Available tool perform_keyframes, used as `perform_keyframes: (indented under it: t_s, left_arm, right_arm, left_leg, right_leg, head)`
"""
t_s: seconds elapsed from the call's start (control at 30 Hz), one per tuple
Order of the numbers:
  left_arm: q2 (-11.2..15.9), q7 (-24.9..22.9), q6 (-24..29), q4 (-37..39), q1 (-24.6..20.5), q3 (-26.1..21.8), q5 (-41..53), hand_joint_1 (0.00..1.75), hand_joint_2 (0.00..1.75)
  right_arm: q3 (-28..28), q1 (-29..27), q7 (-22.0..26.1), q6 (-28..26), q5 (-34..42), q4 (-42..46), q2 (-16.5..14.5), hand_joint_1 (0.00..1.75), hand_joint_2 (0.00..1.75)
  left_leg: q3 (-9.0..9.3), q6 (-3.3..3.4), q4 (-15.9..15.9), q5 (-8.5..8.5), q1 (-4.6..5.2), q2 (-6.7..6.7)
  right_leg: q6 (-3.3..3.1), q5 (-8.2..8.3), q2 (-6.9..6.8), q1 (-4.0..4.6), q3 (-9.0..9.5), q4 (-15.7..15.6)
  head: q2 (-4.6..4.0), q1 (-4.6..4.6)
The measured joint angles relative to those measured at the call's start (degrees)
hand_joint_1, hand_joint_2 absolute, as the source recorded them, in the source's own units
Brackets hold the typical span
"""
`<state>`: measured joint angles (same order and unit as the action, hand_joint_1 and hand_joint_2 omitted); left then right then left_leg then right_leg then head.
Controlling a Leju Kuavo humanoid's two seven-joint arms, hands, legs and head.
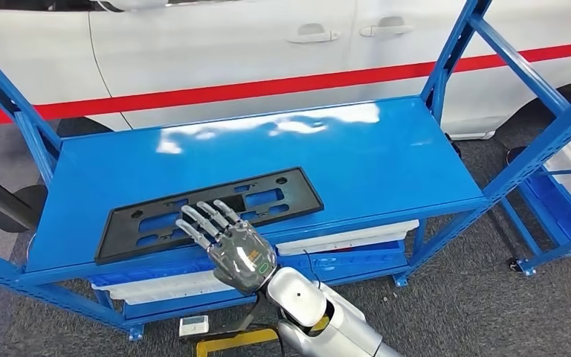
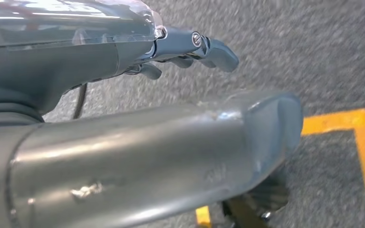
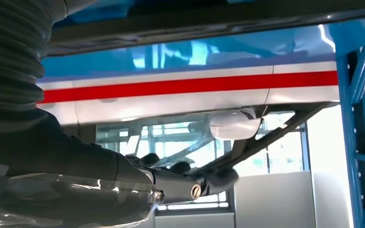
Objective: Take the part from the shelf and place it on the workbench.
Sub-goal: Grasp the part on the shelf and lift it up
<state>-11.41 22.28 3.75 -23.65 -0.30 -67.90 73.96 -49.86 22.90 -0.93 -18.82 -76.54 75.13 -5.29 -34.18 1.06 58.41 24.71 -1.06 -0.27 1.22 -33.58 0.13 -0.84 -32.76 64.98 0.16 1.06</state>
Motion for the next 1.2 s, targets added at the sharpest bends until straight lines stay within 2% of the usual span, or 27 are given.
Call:
perform_keyframes:
  t_s: [0.07, 0.1, 0.13, 0.17, 0.2, 0.23, 0.27, 0.33, 0.43, 0.5, 0.57, 0.6, 0.63, 0.67, 0.7, 0.77, 0.8, 0.9, 0.97, 1.0, 1.07, 1.1, 1.13, 1.17, 1.2]
  left_arm:
    - [0.1, 0.0, 0.2, 0.0, -0.2, -0.3, 0.4, 0.00, 0.00]
    - [0.2, 0.0, 0.3, 0.0, -0.2, -0.5, 0.6, 0.00, 0.00]
    - [0.2, -0.1, 0.4, 0.0, -0.2, -0.6, 0.8, 0.00, 0.00]
    - [0.2, -0.1, 0.5, 0.0, -0.2, -0.7, 0.9, 0.00, 0.00]
    - [0.2, -0.1, 0.6, 0.0, -0.2, -0.8, 1.1, 0.00, 0.00]
    - [0.1, -0.2, 0.8, 0.0, -0.2, -0.8, 1.4, 0.00, 0.00]
    - [0.1, -0.2, 0.9, 0.0, -0.3, -0.8, 1.5, 0.00, 0.00]
    - [0.1, -0.1, 1.0, 0.0, -0.4, -0.9, 2.0, 0.00, 0.00]
    - [0.3, 0.1, 1.1, 0.0, -0.7, -0.9, 2.4, 0.00, 0.00]
    - [0.4, 0.2, 1.2, 0.0, -0.8, -0.9, 2.6, 0.00, 0.00]
    - [0.5, 0.3, 1.2, 0.0, -0.8, -1.0, 2.8, 0.00, 0.00]
    - [0.5, 0.3, 1.3, 0.0, -0.8, -1.0, 3.0, 0.00, 0.00]
    - [0.6, 0.4, 1.3, 0.0, -0.8, -1.0, 3.1, 0.00, 0.00]
    - [0.7, 0.5, 1.4, 0.0, -0.9, -1.1, 3.3, 0.00, 0.00]
    - [0.8, 0.5, 1.4, 0.0, -0.9, -1.2, 3.4, 0.00, 0.00]
    - [1.0, 0.7, 1.4, 0.0, -1.1, -1.3, 3.6, 0.00, 0.00]
    - [1.0, 0.7, 1.4, 0.0, -1.2, -1.3, 3.6, 0.00, 0.00]
    - [1.0, 0.8, 1.4, 0.0, -1.3, -1.4, 3.8, 0.00, 0.00]
    - [1.0, 0.8, 1.4, 0.0, -1.3, -1.4, 3.9, 0.00, 0.00]
    - [1.0, 0.8, 1.4, 0.0, -1.4, -1.4, 3.9, 0.00, 0.00]
    - [1.1, 0.9, 1.4, 0.0, -1.5, -1.5, 4.0, 0.00, 0.00]
    - [1.1, 0.9, 1.4, 0.0, -1.5, -1.5, 4.0, 0.00, 0.00]
    - [1.1, 0.9, 1.4, 0.0, -1.5, -1.6, 4.0, 0.00, 0.00]
    - [1.1, 0.9, 1.3, 0.0, -1.5, -1.7, 4.0, 0.00, 0.00]
    - [1.1, 0.9, 1.1, 0.0, -1.5, -1.7, 4.0, 0.00, 0.00]
  right_arm:
    - [0.2, 0.1, 0.0, 0.5, 0.0, -0.1, 0.1, 0.00, 1.75]
    - [0.2, 0.1, 0.0, 0.7, 0.0, -0.2, 0.2, 0.00, 1.75]
    - [0.4, 0.2, 0.0, 0.8, 0.0, -0.3, 0.2, 0.00, 1.75]
    - [0.5, 0.3, 0.0, 0.9, 0.0, -0.3, 0.3, 0.00, 1.75]
    - [0.6, 0.4, -0.1, 1.0, 0.0, -0.4, 0.3, 0.00, 1.75]
    - [0.7, 0.7, -0.1, 1.2, 0.0, -0.5, 0.3, 0.00, 1.75]
    - [0.8, 1.0, -0.2, 1.5, -0.1, -0.5, 0.3, 0.00, 1.75]
    - [1.0, 1.5, -0.3, 2.2, -0.2, -0.7, 0.3, 0.00, 1.75]
    - [1.3, 2.4, -0.6, 3.1, -0.5, -1.1, 0.3, 0.00, 1.75]
    - [1.4, 2.9, -0.7, 3.5, -0.7, -1.4, 0.3, 0.00, 1.75]
    - [1.4, 3.2, -0.7, 4.1, -0.8, -1.9, 0.3, 0.00, 1.75]
    - [1.4, 3.2, -0.8, 4.5, -0.9, -2.2, 0.3, 0.00, 1.75]
    - [1.4, 3.3, -0.8, 4.8, -1.0, -2.7, 0.3, 0.00, 1.75]
    - [1.4, 3.4, -1.0, 5.2, -1.0, -3.2, 0.3, 0.00, 1.75]
    - [1.4, 3.6, -1.1, 5.5, -1.1, -3.7, 0.3, 0.00, 1.75]
    - [1.4, 4.0, -1.4, 5.8, -1.1, -4.7, 0.3, 0.00, 1.75]
    - [1.4, 4.3, -1.5, 5.9, -1.1, -5.2, 0.2, 0.00, 1.75]
    - [1.5, 4.6, -1.9, 5.9, -1.1, -6.8, 0.1, 0.00, 1.75]
    - [1.6, 4.8, -2.0, 5.9, -1.1, -7.7, 0.0, 0.00, 1.75]
    - [1.6, 4.9, -2.0, 5.9, -1.1, -8.1, 0.0, 0.00, 1.75]
    - [1.6, 4.9, -2.1, 5.9, -1.1, -9.1, 0.0, 0.00, 1.75]
    - [1.7, 4.8, -2.1, 5.9, -1.1, -9.5, 0.0, 0.00, 1.75]
    - [1.7, 4.7, -2.1, 5.9, -1.1, -10.0, 0.0, 0.00, 1.75]
    - [1.7, 4.7, -2.1, 5.9, -1.1, -10.4, 0.0, 0.00, 1.75]
    - [1.7, 4.7, -2.1, 5.9, -1.1, -10.7, 0.0, 0.00, 1.75]
  left_leg:
    - [0.25, 0.44, 0.0, 0.41, 0.17, -0.01]
    - [0.50, 0.56, 0.0, 0.65, 0.28, -0.05]
    - [0.85, 0.60, 0.0, 0.91, 0.37, -0.11]
    - [1.33, 0.59, 0.0, 1.22, 0.47, -0.18]
    - [1.76, 0.53, 0.0, 1.55, 0.52, -0.23]
    - [2.07, 0.37, 0.1, 1.87, 0.68, -0.27]
    - [2.21, 0.18, 0.2, 2.12, 0.80, -0.32]
    - [2.10, -0.44, 0.2, 2.36, 0.84, -0.32]
    - [2.02, -1.49, 0.9, 3.21, 0.68, -0.14]
    - [-0.04, -2.21, 5.6, 5.78, 0.45, -0.07]
    - [-3.77, -2.81, 12.8, 8.69, 0.20, -0.07]
    - [-5.10, -3.04, 15.0, 8.99, 0.07, -0.06]
    - [-5.51, -3.20, 15.3, 8.24, -0.05, -0.06]
    - [-4.87, -3.30, 13.4, 6.52, -0.17, -0.04]
    - [-3.26, -3.33, 9.6, 4.17, -0.27, -0.02]
    - [-0.19, -2.93, 2.8, 1.56, -0.21, -0.03]
    - [0.62, -2.53, 1.0, 1.15, -0.09, -0.07]
    - [0.74, -1.19, 0.4, 1.04, 0.15, -0.18]
    - [0.90, -0.35, 0.0, 0.73, -0.02, -0.11]
    - [0.96, 0.00, -0.2, 0.60, -0.11, -0.07]
    - [0.92, 0.38, -0.3, 0.58, -0.01, -0.03]
    - [0.89, 0.43, -0.2, 0.59, 0.05, -0.04]
    - [0.90, 0.46, -0.2, 0.61, 0.10, -0.05]
    - [0.95, 0.46, -0.2, 0.63, 0.13, -0.08]
    - [1.04, 0.41, -0.2, 0.67, 0.16, -0.13]
  right_leg:
    - [0.06, -2.09, 0.00, 0.06, -4.99, 7.6]
    - [0.01, -1.82, 0.00, 0.07, -6.74, 9.5]
    - [-0.14, -0.34, 0.00, 0.09, -7.39, 9.2]
    - [-0.43, 2.20, 0.00, 0.16, -6.87, 6.7]
    - [-0.88, 5.03, 0.00, 0.34, -5.68, 2.8]
    - [-1.35, 7.09, -0.01, 0.57, -4.42, -0.8]
    - [-1.74, 8.28, -0.02, 0.78, -3.37, -3.7]
    - [-2.09, 8.23, 0.08, 1.10, -2.74, -5.7]
    - [-2.54, 8.21, 0.20, 0.69, -2.08, -6.7]
    - [-3.00, 8.21, 0.02, 0.43, -1.45, -7.2]
    - [-3.25, 8.03, -0.14, 0.47, -1.27, -7.2]
    - [-3.25, 7.92, -0.15, 0.48, -1.21, -7.1]
    - [-3.20, 7.81, -0.13, 0.46, -1.15, -7.0]
    - [-3.09, 7.67, -0.09, 0.41, -1.07, -6.9]
    - [-2.90, 7.47, -0.05, 0.33, -0.94, -6.7]
    - [-2.36, 7.12, 0.00, 0.32, -0.84, -6.4]
    - [-2.04, 7.05, 0.01, 0.37, -0.87, -6.3]
    - [-1.19, 7.19, 0.02, 0.51, -0.91, -6.5]
    - [-0.69, 6.06, -0.01, 0.42, -1.48, -5.0]
    - [-0.50, 4.62, -0.03, 0.36, -2.53, -2.7]
    - [-0.31, 1.07, -0.06, 0.27, -6.08, 4.7]
    - [-0.28, 0.00, -0.06, 0.26, -7.78, 8.0]
    - [-0.31, -0.02, -0.06, 0.25, -8.71, 9.6]
    - [-0.43, 1.01, -0.07, 0.26, -8.58, 9.1]
    - [-0.65, 2.93, -0.07, 0.28, -7.32, 6.3]
  head:
    - [-0.01, -0.05]
    - [-0.01, -0.04]
    - [-0.01, -0.06]
    - [-0.01, -0.06]
    - [-0.01, -0.07]
    - [-0.01, -0.02]
    - [0.00, -0.02]
    - [-0.01, -0.06]
    - [-0.01, -0.16]
    - [-0.01, -0.05]
    - [-0.01, -0.02]
    - [-0.01, -0.02]
    - [-0.01, -0.02]
    - [-0.01, -0.01]
    - [-0.01, 0.00]
    - [-0.01, 0.01]
    - [-0.01, -0.02]
    - [-0.01, -0.04]
    - [-0.01, -0.11]
    - [-0.01, -0.15]
    - [-0.01, -0.22]
    - [0.00, -0.22]
    - [0.01, -0.23]
    - [0.00, -0.24]
    - [0.00, -0.25]
